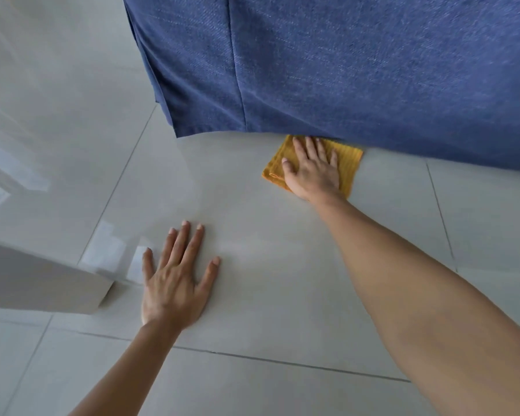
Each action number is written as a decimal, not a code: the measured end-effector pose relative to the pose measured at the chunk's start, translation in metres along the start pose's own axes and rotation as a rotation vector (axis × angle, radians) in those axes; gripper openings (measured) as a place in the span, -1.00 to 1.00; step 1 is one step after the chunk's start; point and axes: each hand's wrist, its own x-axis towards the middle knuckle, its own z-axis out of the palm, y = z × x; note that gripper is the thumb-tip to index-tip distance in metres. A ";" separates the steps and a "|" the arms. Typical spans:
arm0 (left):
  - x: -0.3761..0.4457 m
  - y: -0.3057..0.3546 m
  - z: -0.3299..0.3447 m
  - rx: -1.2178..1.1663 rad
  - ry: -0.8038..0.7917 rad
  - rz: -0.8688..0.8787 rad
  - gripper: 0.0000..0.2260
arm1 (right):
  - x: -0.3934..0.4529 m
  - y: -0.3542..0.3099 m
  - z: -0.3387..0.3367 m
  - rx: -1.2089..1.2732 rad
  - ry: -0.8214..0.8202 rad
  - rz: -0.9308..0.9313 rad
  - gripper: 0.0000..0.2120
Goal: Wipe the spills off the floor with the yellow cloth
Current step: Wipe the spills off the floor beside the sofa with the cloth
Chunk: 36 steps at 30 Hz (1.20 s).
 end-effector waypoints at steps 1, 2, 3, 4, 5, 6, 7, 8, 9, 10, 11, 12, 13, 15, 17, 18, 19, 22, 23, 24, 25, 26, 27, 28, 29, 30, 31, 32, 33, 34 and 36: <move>0.000 0.000 0.000 -0.002 0.004 0.002 -0.41 | 0.001 -0.012 0.002 0.000 -0.009 -0.021 -0.38; 0.001 -0.001 0.000 -0.001 0.009 0.004 -0.41 | 0.001 -0.024 0.004 0.001 -0.016 -0.045 -0.38; 0.001 -0.001 0.001 -0.001 0.014 0.006 -0.41 | -0.001 -0.035 0.006 0.003 -0.022 -0.070 -0.38; 0.001 -0.002 0.001 -0.002 0.018 0.006 -0.41 | -0.003 -0.047 0.008 0.008 -0.025 -0.100 -0.38; 0.001 -0.002 0.001 -0.006 0.021 0.006 -0.42 | -0.007 -0.058 0.009 0.014 -0.029 -0.135 -0.38; 0.001 -0.002 0.001 -0.014 0.024 0.008 -0.42 | -0.011 -0.068 0.011 0.020 -0.039 -0.175 -0.38; 0.001 -0.002 0.002 -0.020 0.026 0.011 -0.42 | -0.016 -0.077 0.013 0.023 -0.054 -0.218 -0.39; 0.001 -0.002 0.002 -0.020 0.027 0.013 -0.42 | -0.022 -0.085 0.015 0.022 -0.070 -0.261 -0.39; 0.001 -0.003 0.003 -0.017 0.029 0.014 -0.42 | -0.029 -0.091 0.017 0.015 -0.084 -0.304 -0.40; 0.002 -0.003 0.003 -0.014 0.032 0.014 -0.41 | -0.036 -0.095 0.019 0.003 -0.093 -0.345 -0.40; 0.002 -0.003 0.003 -0.010 0.035 0.013 -0.41 | -0.042 -0.096 0.020 -0.011 -0.102 -0.382 -0.40; 0.001 -0.003 0.004 -0.007 0.038 0.013 -0.41 | -0.047 -0.095 0.020 -0.025 -0.109 -0.414 -0.41; 0.000 -0.002 0.004 -0.007 0.040 0.015 -0.41 | -0.052 -0.091 0.020 -0.036 -0.114 -0.439 -0.41; -0.002 0.000 0.004 -0.013 0.041 0.009 -0.41 | -0.060 -0.081 0.019 -0.047 -0.115 -0.464 -0.41; -0.003 0.001 0.004 -0.027 0.036 -0.001 -0.40 | -0.067 -0.067 0.017 -0.049 -0.110 -0.469 -0.41; -0.003 0.000 0.004 -0.039 0.034 -0.008 -0.40 | -0.071 -0.061 0.017 -0.048 -0.107 -0.469 -0.41; -0.003 0.001 0.004 -0.056 0.030 -0.017 -0.39 | -0.074 -0.052 0.016 -0.047 -0.104 -0.467 -0.42; -0.007 0.011 0.005 -0.097 0.011 -0.043 -0.40 | -0.081 -0.024 0.012 -0.036 -0.086 -0.435 -0.42; -0.010 0.019 0.006 -0.098 0.007 -0.033 -0.40 | -0.083 -0.013 0.010 -0.036 -0.084 -0.418 -0.42; -0.013 0.029 0.008 -0.098 0.004 -0.011 -0.40 | -0.085 -0.001 0.008 -0.039 -0.082 -0.403 -0.42; -0.016 0.041 0.009 -0.099 -0.001 0.024 -0.40 | -0.087 0.010 0.006 -0.040 -0.079 -0.390 -0.42; -0.018 0.056 0.011 -0.105 -0.012 0.063 -0.39 | -0.091 0.022 0.003 -0.039 -0.075 -0.378 -0.42; -0.019 0.071 0.013 -0.116 -0.025 0.097 -0.38 | -0.094 0.032 0.001 -0.034 -0.071 -0.366 -0.42; -0.019 0.087 0.016 -0.128 -0.035 0.123 -0.38 | -0.097 0.043 -0.001 -0.027 -0.066 -0.352 -0.42; -0.020 0.103 0.019 -0.138 -0.044 0.144 -0.37 | -0.100 0.054 -0.003 -0.024 -0.062 -0.338 -0.42; -0.021 0.119 0.023 -0.146 -0.049 0.160 -0.37 | -0.102 0.065 -0.006 -0.024 -0.060 -0.322 -0.42; -0.024 0.133 0.027 -0.153 -0.053 0.173 -0.36 | -0.104 0.078 -0.008 -0.025 -0.059 -0.307 -0.42; -0.027 0.147 0.031 -0.160 -0.055 0.178 -0.36 | -0.106 0.091 -0.011 -0.026 -0.058 -0.292 -0.42; -0.032 0.158 0.035 -0.166 -0.057 0.179 -0.36 | -0.108 0.105 -0.015 -0.027 -0.057 -0.276 -0.42; -0.037 0.167 0.039 -0.168 -0.059 0.179 -0.36 | -0.110 0.120 -0.018 -0.028 -0.054 -0.259 -0.42; -0.049 0.183 0.046 -0.156 -0.055 0.190 -0.37 | -0.114 0.151 -0.025 -0.031 -0.046 -0.220 -0.43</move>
